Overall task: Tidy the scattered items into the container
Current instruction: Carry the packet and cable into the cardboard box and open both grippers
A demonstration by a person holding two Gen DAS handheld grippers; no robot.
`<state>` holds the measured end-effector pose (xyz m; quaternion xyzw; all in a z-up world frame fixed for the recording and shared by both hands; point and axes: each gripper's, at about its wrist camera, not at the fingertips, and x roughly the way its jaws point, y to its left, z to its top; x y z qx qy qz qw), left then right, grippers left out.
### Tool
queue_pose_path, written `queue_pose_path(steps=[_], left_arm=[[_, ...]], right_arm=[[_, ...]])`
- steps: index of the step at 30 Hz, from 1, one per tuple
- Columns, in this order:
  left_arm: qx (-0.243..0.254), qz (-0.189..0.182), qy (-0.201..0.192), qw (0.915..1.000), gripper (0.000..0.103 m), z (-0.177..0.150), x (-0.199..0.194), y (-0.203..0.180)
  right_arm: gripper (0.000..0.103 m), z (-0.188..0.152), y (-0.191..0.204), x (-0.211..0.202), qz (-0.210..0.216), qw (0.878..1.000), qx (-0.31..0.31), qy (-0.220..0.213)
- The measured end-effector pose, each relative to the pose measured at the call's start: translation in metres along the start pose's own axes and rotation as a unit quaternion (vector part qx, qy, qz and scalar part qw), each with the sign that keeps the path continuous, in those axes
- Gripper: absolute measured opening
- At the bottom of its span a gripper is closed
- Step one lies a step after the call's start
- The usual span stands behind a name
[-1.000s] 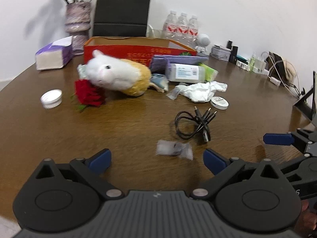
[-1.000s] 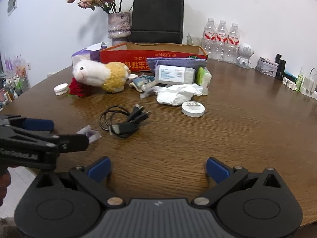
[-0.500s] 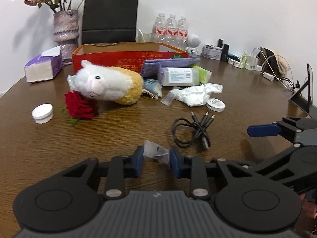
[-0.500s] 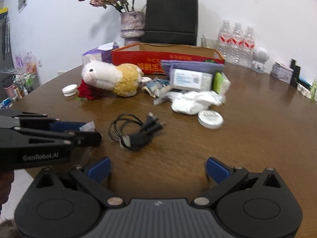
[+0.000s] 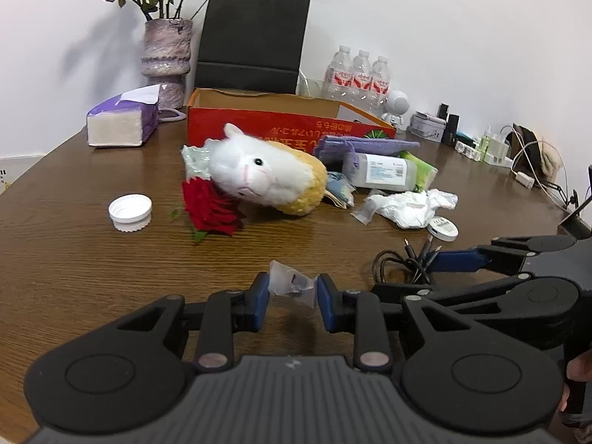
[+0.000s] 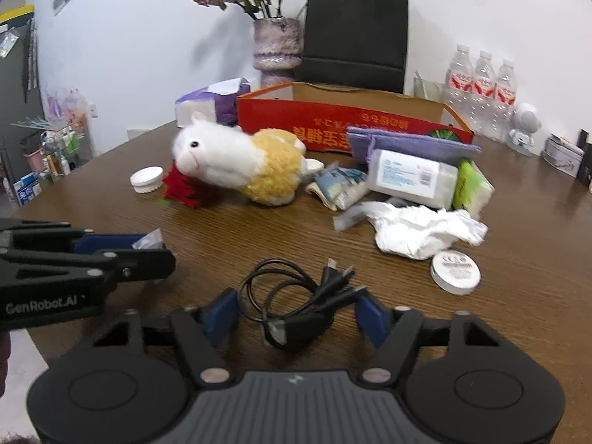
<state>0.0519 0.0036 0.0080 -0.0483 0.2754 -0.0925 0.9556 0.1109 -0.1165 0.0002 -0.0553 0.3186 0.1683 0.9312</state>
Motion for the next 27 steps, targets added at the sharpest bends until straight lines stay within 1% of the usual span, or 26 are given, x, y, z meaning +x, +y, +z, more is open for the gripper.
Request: queue_pose_path(steps=[2, 3, 4, 7, 11, 15, 18, 22, 25, 27], left_arm=[[-0.004, -0.002, -0.003, 1.0000, 0.029, 0.002, -0.001, 0.004], [-0.005, -0.004, -0.004, 1.0000, 0.029, 0.003, 0.000, 0.006], [-0.006, -0.005, -0.005, 1.0000, 0.029, 0.004, 0.000, 0.007], [-0.009, -0.013, -0.010, 0.9998, 0.029, 0.009, 0.001, 0.009], [-0.010, -0.023, -0.018, 0.9995, 0.029, 0.016, 0.001, 0.010], [-0.010, -0.032, -0.029, 0.9990, 0.029, 0.030, 0.000, 0.014], [-0.006, -0.041, -0.046, 0.9981, 0.029, 0.050, 0.000, 0.016], [0.006, -0.038, -0.085, 0.9957, 0.029, 0.086, 0.008, 0.013], [0.001, -0.040, -0.110, 0.9932, 0.029, 0.119, 0.025, 0.011], [-0.006, -0.039, -0.122, 0.9918, 0.029, 0.141, 0.042, 0.011]], right_arm=[[0.052, 0.001, -0.002, -0.001, 0.001, 1.000, 0.002, -0.003], [0.046, 0.001, -0.003, -0.001, 0.002, 1.000, 0.004, -0.005], [0.045, 0.002, -0.004, 0.000, 0.003, 1.000, 0.006, -0.006], [0.044, 0.005, -0.006, 0.000, 0.006, 1.000, 0.011, -0.009], [0.044, 0.010, -0.008, -0.004, 0.011, 1.000, 0.013, -0.024], [0.044, 0.023, -0.014, -0.009, 0.015, 0.999, 0.017, -0.042], [0.044, 0.044, -0.022, -0.012, 0.016, 0.998, 0.018, -0.064], [0.044, 0.082, -0.038, -0.008, 0.008, 0.995, 0.022, -0.102], [0.044, 0.112, -0.049, 0.006, -0.009, 0.991, 0.026, -0.128], [0.044, 0.132, -0.059, 0.021, -0.016, 0.990, 0.035, -0.133]])
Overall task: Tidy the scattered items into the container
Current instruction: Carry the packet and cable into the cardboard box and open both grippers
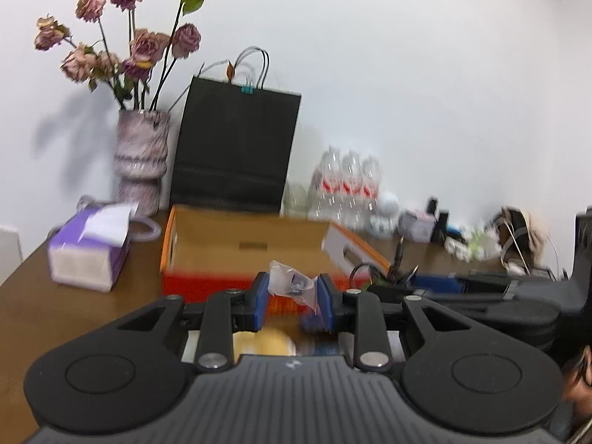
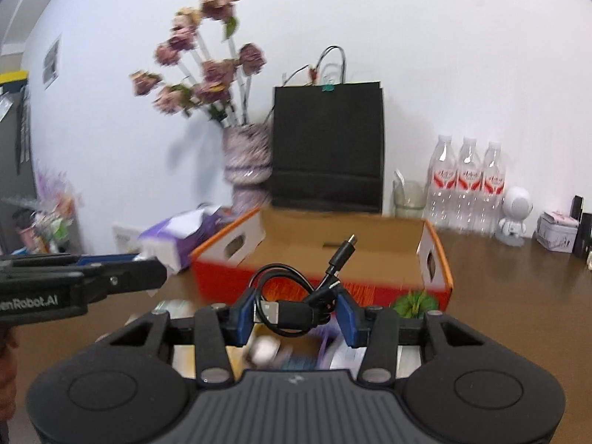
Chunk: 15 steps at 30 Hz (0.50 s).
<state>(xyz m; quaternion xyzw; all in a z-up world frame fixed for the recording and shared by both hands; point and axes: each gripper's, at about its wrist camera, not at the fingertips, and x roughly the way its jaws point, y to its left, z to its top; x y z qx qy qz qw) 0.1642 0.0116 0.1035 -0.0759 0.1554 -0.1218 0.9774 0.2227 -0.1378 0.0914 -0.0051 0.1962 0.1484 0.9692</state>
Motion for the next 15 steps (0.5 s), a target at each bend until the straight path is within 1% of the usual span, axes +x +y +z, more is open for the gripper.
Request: queue_pose_path(steps=[2, 4, 8, 11, 15], left_arm=[[-0.013, 0.007, -0.006, 0.9999, 0.029, 0.016, 0.027, 0.003], [-0.029, 0.015, -0.003, 0.9995, 0.029, 0.026, 0.054, 0.009], [-0.066, 0.030, 0.033, 0.9968, 0.029, 0.029, 0.111, 0.029], [-0.077, 0.041, 0.051, 0.9949, 0.029, 0.024, 0.139, 0.041], [-0.072, 0.051, 0.071, 0.9936, 0.029, 0.019, 0.158, 0.050]], right_arm=[[0.044, 0.012, -0.007, 0.024, -0.010, 1.000, 0.008, -0.001], [0.044, 0.021, -0.015, 0.050, -0.019, 1.000, 0.014, 0.003], [0.044, 0.028, -0.033, 0.101, -0.036, 0.999, 0.030, 0.027], [0.044, 0.028, -0.046, 0.130, -0.039, 0.997, 0.034, 0.054], [0.044, 0.025, -0.053, 0.147, -0.044, 0.996, 0.032, 0.074]])
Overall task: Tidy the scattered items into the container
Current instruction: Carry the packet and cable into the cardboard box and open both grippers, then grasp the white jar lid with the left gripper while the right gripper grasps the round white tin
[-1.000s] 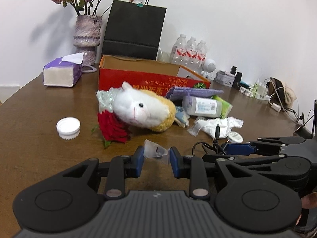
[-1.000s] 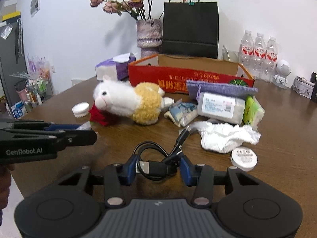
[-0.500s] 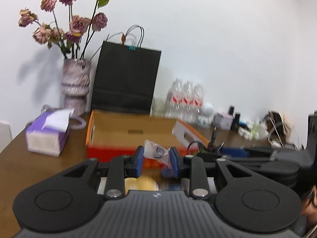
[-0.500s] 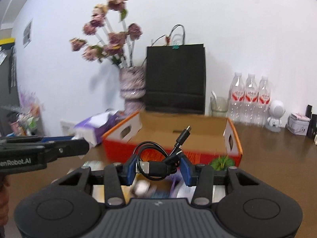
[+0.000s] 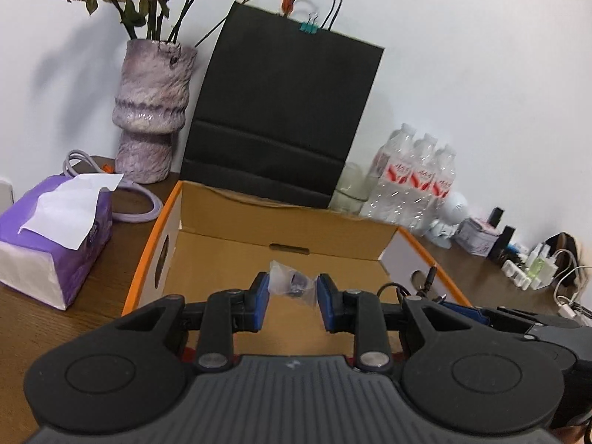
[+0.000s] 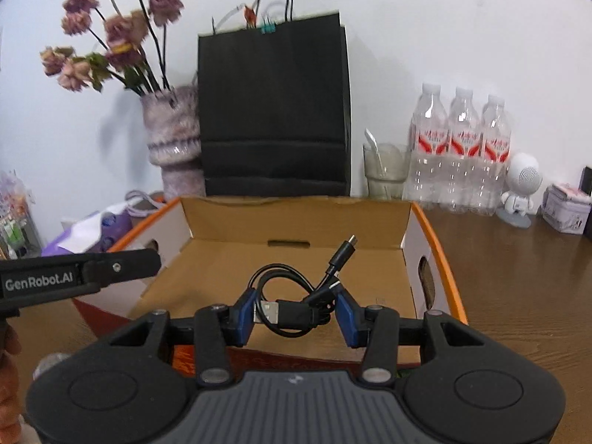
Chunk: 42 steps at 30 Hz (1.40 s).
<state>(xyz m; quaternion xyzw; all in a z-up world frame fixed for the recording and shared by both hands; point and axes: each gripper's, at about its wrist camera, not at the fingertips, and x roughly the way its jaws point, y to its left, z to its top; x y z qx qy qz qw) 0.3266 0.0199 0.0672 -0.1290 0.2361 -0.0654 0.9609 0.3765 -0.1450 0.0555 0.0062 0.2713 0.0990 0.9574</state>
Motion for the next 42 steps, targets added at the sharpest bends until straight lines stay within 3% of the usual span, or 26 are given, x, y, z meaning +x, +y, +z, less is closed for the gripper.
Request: queue_pose_path(steps=[5, 7, 8, 9, 10, 11, 17, 30, 37, 42], left_arm=[[0.003, 0.015, 0.019, 0.9997, 0.032, 0.000, 0.012, 0.004], [-0.001, 0.018, 0.024, 0.9995, 0.047, -0.001, 0.012, 0.005], [-0.003, 0.017, 0.026, 0.9995, 0.068, 0.000, 0.012, 0.005], [-0.005, 0.015, 0.028, 0.9995, 0.095, 0.000, 0.011, 0.005], [-0.007, 0.014, 0.030, 0.9994, 0.103, 0.001, 0.010, 0.004], [-0.009, 0.018, 0.028, 0.9994, 0.103, 0.002, 0.009, 0.003], [-0.004, 0.037, 0.023, 0.9990, 0.103, 0.004, 0.001, -0.003], [0.006, 0.026, -0.012, 0.9996, 0.103, 0.009, -0.036, -0.016], [0.014, 0.020, -0.018, 0.9995, 0.103, 0.010, -0.073, -0.008], [0.022, 0.036, -0.021, 0.9989, 0.103, 0.004, -0.107, 0.008]], right_arm=[[0.045, -0.002, 0.002, 0.010, 0.000, 1.000, -0.009, 0.017], [0.049, -0.001, 0.003, 0.010, -0.001, 1.000, -0.010, 0.018], [0.063, 0.000, 0.003, 0.008, -0.004, 1.000, -0.010, 0.019], [0.087, 0.001, 0.003, 0.007, -0.006, 1.000, -0.011, 0.021], [0.096, 0.003, 0.003, 0.005, -0.008, 1.000, -0.013, 0.020], [0.103, 0.004, 0.003, 0.003, -0.008, 1.000, -0.019, 0.017], [0.103, 0.014, 0.004, -0.012, 0.003, 1.000, -0.026, 0.013], [0.103, 0.017, 0.011, -0.032, 0.002, 1.000, -0.027, 0.003], [0.103, 0.011, 0.014, -0.066, 0.001, 1.000, -0.028, -0.012], [0.103, -0.001, 0.006, -0.095, -0.005, 0.999, -0.029, -0.019]])
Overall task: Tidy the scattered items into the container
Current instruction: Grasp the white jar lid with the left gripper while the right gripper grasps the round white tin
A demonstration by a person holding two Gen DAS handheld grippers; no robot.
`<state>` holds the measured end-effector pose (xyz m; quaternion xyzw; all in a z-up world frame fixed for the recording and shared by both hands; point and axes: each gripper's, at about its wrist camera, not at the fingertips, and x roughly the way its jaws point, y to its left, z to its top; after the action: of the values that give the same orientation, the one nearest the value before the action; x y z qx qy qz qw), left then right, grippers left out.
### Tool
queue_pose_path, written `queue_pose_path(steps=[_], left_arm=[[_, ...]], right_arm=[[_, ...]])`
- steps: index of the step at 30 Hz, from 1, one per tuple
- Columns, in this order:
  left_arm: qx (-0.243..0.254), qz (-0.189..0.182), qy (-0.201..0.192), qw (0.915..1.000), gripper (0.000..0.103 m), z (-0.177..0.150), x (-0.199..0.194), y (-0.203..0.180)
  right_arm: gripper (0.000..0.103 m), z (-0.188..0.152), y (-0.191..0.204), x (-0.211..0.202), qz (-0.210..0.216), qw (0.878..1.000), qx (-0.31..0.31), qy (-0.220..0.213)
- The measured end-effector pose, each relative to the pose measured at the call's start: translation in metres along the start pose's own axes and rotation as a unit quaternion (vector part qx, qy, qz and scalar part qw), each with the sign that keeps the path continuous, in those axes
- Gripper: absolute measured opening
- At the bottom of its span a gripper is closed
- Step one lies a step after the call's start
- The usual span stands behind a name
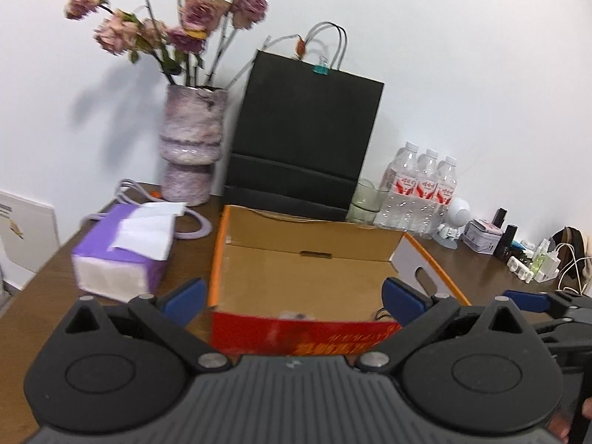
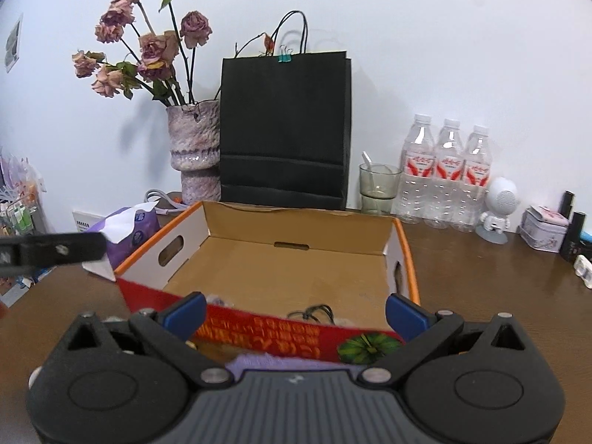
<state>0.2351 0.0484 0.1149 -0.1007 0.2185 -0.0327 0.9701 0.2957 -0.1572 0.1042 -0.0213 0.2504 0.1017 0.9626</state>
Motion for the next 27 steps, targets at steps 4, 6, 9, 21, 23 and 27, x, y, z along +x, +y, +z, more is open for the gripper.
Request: queue_pose_path(steps=[4, 6, 9, 21, 23, 27], left_arm=[[0.006, 0.009, -0.002, 0.9999, 0.103, -0.012, -0.028, 0.023], [0.009, 0.018, 0.001, 0.9998, 0.103, -0.023, -0.041, 0.035], [0.013, 0.030, 0.011, 0.9994, 0.103, -0.040, -0.058, 0.052], [0.003, 0.057, 0.072, 0.9957, 0.103, -0.111, -0.078, 0.082], [0.007, 0.064, 0.083, 0.9944, 0.103, -0.118, -0.074, 0.082], [0.019, 0.069, 0.088, 0.9936, 0.103, -0.123, -0.065, 0.079]], right_arm=[[0.103, -0.019, -0.009, -0.027, -0.010, 1.000, -0.008, -0.012], [0.103, -0.032, -0.012, -0.039, -0.014, 1.000, -0.017, -0.012], [0.103, -0.054, -0.014, -0.054, -0.018, 0.999, -0.028, -0.004], [0.103, -0.137, -0.015, -0.079, -0.032, 0.998, -0.012, 0.054], [0.103, -0.147, -0.018, -0.077, -0.036, 0.997, -0.005, 0.066], [0.103, -0.158, -0.023, -0.075, -0.041, 0.996, 0.013, 0.079]])
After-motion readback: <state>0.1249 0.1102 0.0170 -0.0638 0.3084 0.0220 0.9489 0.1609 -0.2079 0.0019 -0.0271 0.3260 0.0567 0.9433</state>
